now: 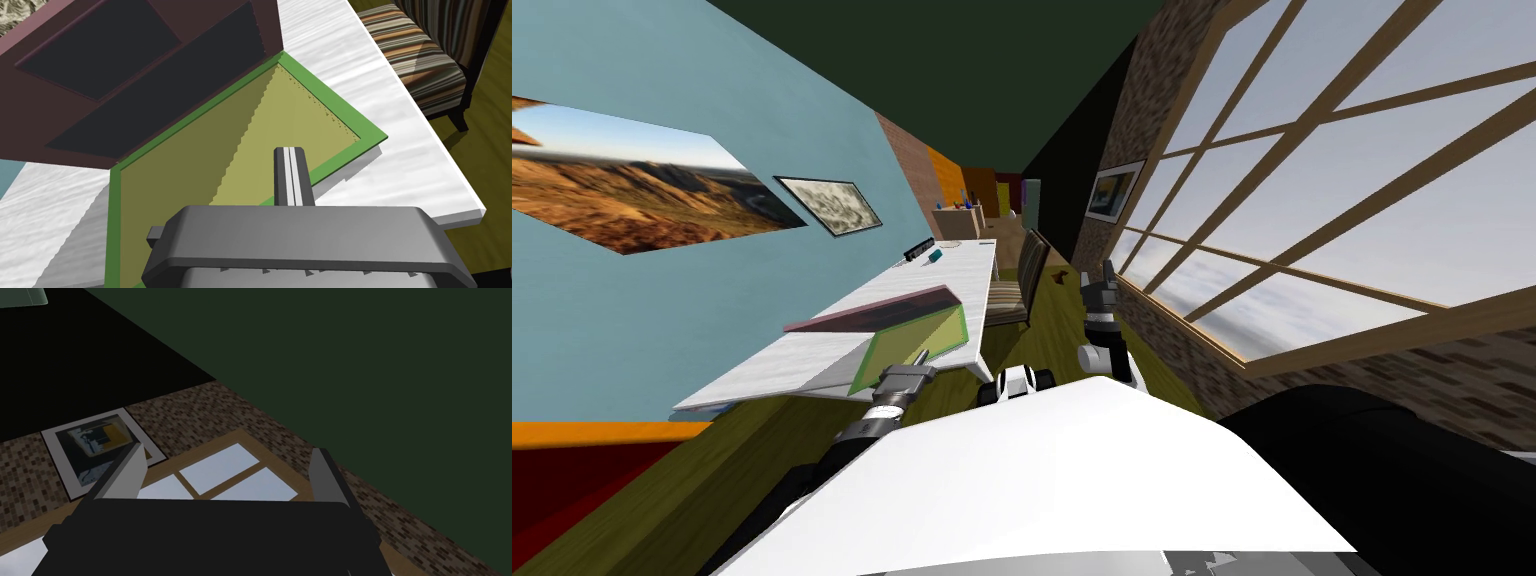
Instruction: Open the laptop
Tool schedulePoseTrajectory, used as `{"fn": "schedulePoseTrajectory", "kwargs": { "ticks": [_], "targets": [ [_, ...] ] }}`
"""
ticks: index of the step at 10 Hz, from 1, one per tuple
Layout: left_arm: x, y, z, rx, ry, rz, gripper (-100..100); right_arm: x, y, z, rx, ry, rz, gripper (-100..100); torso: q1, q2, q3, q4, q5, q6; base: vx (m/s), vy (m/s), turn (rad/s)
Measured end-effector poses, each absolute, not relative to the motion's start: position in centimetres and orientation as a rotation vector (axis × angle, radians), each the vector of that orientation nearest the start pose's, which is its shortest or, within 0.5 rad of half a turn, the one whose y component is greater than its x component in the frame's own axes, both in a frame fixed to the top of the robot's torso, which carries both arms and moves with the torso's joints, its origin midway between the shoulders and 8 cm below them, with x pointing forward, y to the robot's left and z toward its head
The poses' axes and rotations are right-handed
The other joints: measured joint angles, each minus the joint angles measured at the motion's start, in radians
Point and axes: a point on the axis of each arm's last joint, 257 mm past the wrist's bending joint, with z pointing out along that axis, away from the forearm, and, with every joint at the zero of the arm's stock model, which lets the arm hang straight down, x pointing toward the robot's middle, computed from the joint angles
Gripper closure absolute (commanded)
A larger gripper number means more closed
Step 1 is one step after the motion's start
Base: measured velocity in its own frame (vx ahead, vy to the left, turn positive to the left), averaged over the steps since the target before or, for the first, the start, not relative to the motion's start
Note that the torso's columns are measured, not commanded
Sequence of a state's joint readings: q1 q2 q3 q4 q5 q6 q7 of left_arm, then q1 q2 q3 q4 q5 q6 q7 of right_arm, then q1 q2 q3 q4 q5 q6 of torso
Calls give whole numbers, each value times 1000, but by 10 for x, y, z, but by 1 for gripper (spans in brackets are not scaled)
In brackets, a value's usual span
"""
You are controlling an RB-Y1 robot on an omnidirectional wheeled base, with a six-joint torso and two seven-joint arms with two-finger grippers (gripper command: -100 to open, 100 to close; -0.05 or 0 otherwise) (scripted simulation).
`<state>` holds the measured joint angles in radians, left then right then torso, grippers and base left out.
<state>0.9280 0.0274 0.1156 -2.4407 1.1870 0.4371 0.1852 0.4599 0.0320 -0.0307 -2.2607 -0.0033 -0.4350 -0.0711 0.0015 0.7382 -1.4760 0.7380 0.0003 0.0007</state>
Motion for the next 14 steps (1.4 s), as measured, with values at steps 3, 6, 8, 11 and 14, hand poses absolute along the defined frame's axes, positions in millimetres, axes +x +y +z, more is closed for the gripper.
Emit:
{"fn": "schedulePoseTrajectory", "kwargs": {
  "ticks": [3, 6, 8, 11, 14],
  "targets": [
    [299, 281, -198, -2243, 506, -1808, 100, 359, -292, 17, 747, 590, 1342, 0, -2, 0, 0, 0, 0, -1, -2, 3, -10],
    [299, 281, -198, -2243, 506, -1808, 100, 359, -292, 17, 747, 590, 1342, 0, -2, 0, 0, 0, 0, -1, -1, 2, -5],
    [296, 280, -194, -2245, 513, -1808, 100, 359, -292, 17, 747, 590, 1342, 0, -2, 0, 0, 0, 0, -1, 10, -17, 48],
    [288, 276, -187, -2256, 537, -1809, 100, 359, -292, 17, 747, 590, 1342, 0, 0, 0, 0, 0, 0, 0, 3, -6, 16],
    [288, 276, -187, -2256, 539, -1809, 100, 359, -292, 17, 747, 590, 1342, 0, -2, 0, 0, 0, 0, -1, 2, -4, 11]
  ]
}}
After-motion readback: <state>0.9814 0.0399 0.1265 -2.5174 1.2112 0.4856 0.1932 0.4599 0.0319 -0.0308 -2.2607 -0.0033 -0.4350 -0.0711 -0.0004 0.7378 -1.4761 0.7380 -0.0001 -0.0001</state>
